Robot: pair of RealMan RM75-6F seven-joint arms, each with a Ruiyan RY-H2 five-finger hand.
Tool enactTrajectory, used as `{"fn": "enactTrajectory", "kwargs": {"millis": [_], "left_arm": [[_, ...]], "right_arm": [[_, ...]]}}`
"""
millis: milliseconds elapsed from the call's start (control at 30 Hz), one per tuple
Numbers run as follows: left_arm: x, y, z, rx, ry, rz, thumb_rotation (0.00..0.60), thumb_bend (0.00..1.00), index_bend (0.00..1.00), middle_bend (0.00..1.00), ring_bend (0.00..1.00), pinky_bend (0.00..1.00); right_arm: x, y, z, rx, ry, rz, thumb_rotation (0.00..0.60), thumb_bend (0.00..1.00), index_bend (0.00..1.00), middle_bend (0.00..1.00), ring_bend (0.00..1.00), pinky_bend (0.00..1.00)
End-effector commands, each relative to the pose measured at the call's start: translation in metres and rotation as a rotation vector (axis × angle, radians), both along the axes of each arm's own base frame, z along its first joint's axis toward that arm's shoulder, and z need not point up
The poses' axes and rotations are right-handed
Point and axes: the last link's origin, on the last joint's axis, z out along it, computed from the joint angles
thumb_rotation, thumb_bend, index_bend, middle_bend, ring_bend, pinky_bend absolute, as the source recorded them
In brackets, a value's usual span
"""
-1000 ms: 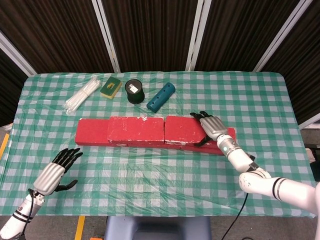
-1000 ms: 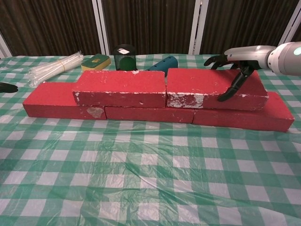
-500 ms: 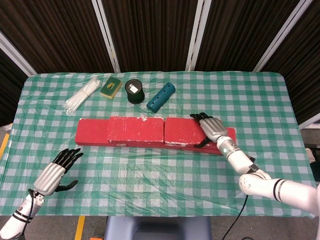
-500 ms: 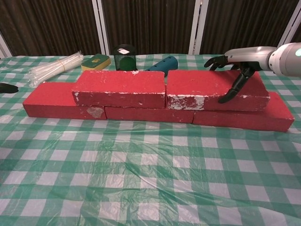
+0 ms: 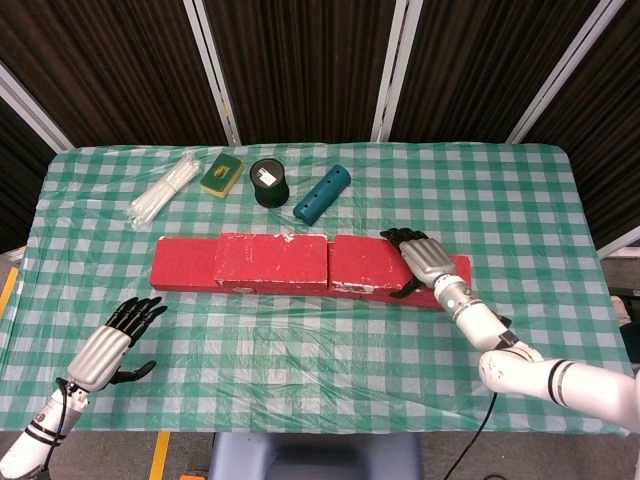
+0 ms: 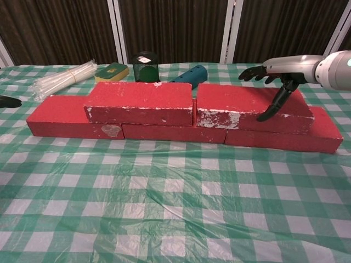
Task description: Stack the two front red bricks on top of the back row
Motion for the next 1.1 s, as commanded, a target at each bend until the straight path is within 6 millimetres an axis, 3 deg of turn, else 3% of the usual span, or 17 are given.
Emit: {"fn": "enactTrajectory", "kwargs": {"millis": [33, 167, 200, 267, 333, 433, 500, 800, 1100], "left_arm": [[0.000, -0.001, 0.000, 0.001, 0.002, -0.002, 0.600, 0.29, 0.00, 0.00, 0.00, 0.00], [0.000, -0.001, 0.000, 0.000, 0.004, -0.002, 0.600, 0.29, 0.00, 0.00, 0.00, 0.00], [-0.001, -0.003, 0.002, 0.007, 0.005, -0.004, 0.600, 0.29, 0.00, 0.00, 0.00, 0.00], [0.000, -0.004, 0.003, 0.013, 0.003, -0.007, 0.600, 0.29, 0.00, 0.00, 0.00, 0.00], [0.001, -0.004, 0.004, 0.018, 0.003, -0.010, 0.600, 0.29, 0.00, 0.00, 0.00, 0.00], [0.002, -0.004, 0.004, 0.025, 0.001, -0.010, 0.600, 0.29, 0.00, 0.00, 0.00, 0.00], [0.001, -0.004, 0.003, 0.025, 0.004, -0.008, 0.600, 0.29, 0.00, 0.00, 0.00, 0.00], [0.002, -0.002, 0.000, 0.020, 0.010, -0.004, 0.600, 0.29, 0.00, 0.00, 0.00, 0.00], [0.000, -0.001, 0.000, 0.017, 0.012, 0.003, 0.600, 0.29, 0.00, 0.00, 0.00, 0.00]], "right_arm": [[-0.001, 0.004, 0.013, -0.040, -0.025, 0.021, 0.600, 0.09, 0.00, 0.08, 0.00, 0.15], [-0.004, 0.007, 0.023, -0.071, -0.039, 0.036, 0.600, 0.09, 0.00, 0.04, 0.00, 0.11], [-0.026, 0.017, 0.051, -0.151, -0.019, 0.047, 0.600, 0.09, 0.00, 0.03, 0.00, 0.09], [-0.051, 0.033, 0.070, -0.174, 0.024, 0.072, 0.600, 0.09, 0.01, 0.02, 0.00, 0.07], [-0.070, 0.041, 0.083, -0.186, 0.062, 0.080, 0.600, 0.09, 0.06, 0.01, 0.00, 0.03], [-0.098, 0.050, 0.100, -0.210, 0.104, 0.079, 0.600, 0.09, 0.23, 0.00, 0.00, 0.00], [-0.113, 0.055, 0.109, -0.220, 0.128, 0.073, 0.600, 0.09, 0.27, 0.00, 0.00, 0.00], [-0.144, 0.055, 0.105, -0.178, 0.137, 0.000, 0.600, 0.09, 0.34, 0.00, 0.00, 0.00], [-0.132, 0.051, 0.078, -0.104, 0.119, 0.024, 0.600, 0.09, 0.35, 0.00, 0.00, 0.00]]}}
